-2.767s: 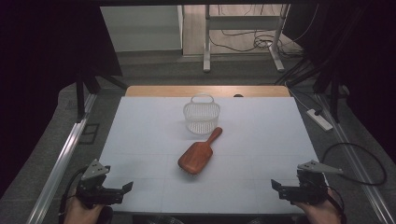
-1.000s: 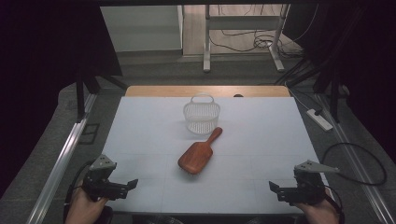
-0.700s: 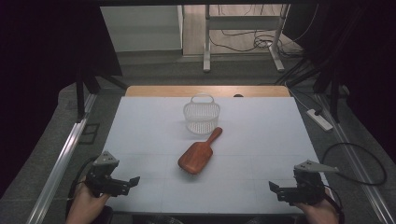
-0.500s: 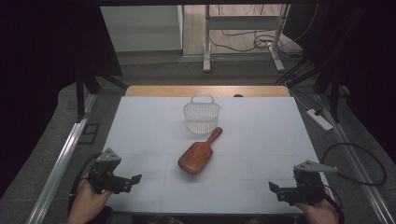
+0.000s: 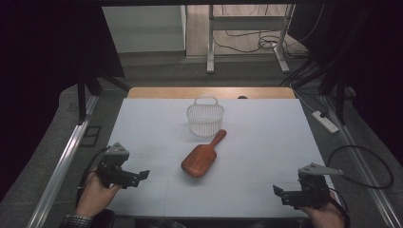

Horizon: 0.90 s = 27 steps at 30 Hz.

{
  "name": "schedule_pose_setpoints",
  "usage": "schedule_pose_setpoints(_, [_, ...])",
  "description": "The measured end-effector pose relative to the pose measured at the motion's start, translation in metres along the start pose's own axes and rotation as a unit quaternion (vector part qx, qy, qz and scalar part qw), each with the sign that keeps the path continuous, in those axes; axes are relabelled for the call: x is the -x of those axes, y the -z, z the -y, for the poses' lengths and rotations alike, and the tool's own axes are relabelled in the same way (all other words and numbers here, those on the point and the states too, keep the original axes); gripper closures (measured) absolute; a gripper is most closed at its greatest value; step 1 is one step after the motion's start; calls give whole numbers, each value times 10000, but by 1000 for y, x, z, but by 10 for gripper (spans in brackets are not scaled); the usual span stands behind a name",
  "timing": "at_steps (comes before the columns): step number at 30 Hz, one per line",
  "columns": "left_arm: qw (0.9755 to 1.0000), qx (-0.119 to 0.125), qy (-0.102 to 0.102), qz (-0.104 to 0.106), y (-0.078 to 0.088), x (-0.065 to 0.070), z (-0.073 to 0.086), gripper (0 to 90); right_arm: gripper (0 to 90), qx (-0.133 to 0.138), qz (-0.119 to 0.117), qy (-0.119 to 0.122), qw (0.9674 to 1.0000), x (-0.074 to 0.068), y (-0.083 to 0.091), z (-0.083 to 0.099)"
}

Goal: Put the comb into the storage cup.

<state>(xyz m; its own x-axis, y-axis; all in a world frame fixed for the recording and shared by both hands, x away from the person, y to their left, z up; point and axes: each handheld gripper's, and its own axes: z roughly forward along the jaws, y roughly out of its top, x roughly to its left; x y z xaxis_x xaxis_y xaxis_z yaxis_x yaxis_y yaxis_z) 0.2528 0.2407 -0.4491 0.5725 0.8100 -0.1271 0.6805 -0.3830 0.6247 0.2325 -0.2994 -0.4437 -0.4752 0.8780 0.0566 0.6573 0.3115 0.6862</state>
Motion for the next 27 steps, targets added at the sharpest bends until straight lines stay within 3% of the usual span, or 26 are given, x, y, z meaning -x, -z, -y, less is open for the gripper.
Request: schedule_pose_setpoints(27, [9983,-255,-489,206,-28,2,-46,0,0,-83,-1,42,10000,-1,-2,-1])
